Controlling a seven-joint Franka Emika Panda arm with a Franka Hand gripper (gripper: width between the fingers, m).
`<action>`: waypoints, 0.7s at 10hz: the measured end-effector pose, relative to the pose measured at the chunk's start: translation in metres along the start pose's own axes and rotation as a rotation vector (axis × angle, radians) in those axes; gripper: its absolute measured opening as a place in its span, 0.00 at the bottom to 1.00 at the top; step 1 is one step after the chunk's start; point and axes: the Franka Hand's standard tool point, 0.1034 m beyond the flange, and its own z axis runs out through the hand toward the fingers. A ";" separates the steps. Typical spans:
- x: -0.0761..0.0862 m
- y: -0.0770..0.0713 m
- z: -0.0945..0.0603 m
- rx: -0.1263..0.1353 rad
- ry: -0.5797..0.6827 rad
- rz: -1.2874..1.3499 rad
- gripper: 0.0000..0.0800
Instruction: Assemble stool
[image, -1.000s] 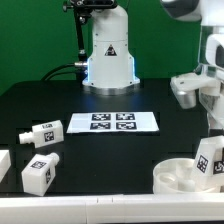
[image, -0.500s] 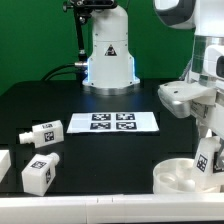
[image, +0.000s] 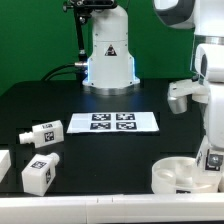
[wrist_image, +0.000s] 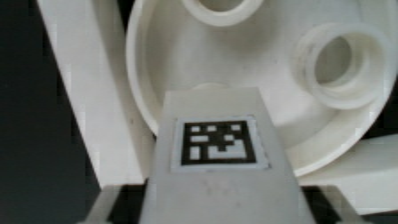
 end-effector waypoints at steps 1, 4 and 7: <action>-0.004 -0.004 0.001 0.068 -0.024 0.242 0.42; -0.001 -0.001 0.002 0.097 -0.029 0.443 0.42; -0.011 0.011 -0.002 0.113 -0.018 0.794 0.42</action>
Offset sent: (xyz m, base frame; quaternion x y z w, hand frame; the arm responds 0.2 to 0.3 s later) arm 0.0000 0.0000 0.0000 0.0000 0.0000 0.1296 0.9916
